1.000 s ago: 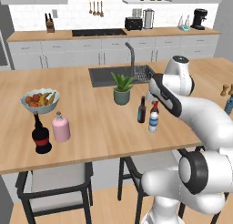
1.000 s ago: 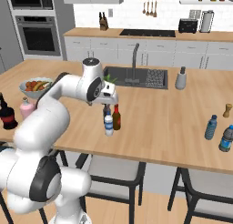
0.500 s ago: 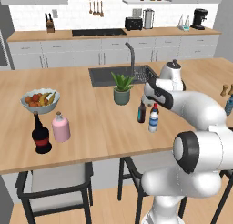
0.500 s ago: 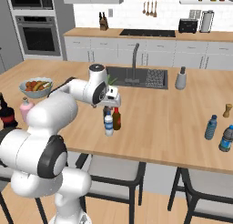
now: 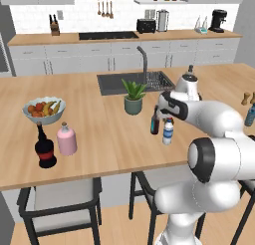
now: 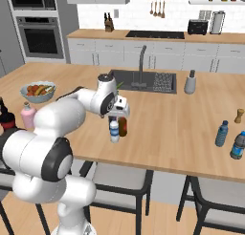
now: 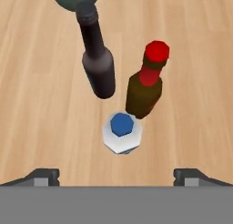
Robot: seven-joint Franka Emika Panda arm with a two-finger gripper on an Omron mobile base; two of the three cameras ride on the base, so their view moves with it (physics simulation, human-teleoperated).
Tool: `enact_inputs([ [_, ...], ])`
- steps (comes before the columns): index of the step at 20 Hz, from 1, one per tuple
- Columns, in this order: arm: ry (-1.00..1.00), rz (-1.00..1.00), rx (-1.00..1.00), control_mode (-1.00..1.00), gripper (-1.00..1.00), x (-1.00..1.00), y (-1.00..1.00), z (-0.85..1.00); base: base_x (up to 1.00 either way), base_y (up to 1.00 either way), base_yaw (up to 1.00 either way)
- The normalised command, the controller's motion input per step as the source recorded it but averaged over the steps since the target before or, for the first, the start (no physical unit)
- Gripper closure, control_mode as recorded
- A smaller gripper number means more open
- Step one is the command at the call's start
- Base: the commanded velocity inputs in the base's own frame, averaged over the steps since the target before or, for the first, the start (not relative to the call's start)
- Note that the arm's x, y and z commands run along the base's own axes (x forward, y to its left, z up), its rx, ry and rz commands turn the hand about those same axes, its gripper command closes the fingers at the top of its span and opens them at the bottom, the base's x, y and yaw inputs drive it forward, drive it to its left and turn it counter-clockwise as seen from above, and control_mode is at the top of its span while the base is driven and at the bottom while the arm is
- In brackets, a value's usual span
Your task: Move the plastic bottles in the middle to the plastics group, and the glass bottles in the middle to the glass group.
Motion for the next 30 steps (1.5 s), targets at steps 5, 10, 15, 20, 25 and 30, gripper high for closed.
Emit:
enact_inputs([
  [5, 0.00, 0.02, 0.00, -1.00, -1.00, 0.26, 0.00, -0.46, 0.00, 0.00, 0.00],
  [10, 0.00, 0.02, 0.00, -1.00, -1.00, 0.25, 0.00, -0.32, 0.00, 0.00, 0.00],
  [15, 0.00, 0.00, 0.00, -1.00, -1.00, 0.08, 0.00, -0.06, 0.00, 0.00, 0.00],
  [20, 0.00, 0.00, 0.00, -1.00, -1.00, 0.00, 0.00, -0.15, 0.00, 0.00, 0.00],
  [25, 0.00, 0.00, 0.00, -1.00, -1.00, 0.00, 0.00, -0.17, 0.00, 0.00, 0.00],
  [30, 0.00, 0.00, 0.00, -1.00, -1.00, 0.00, 0.00, 0.00, 0.00, 0.00, 0.00],
])
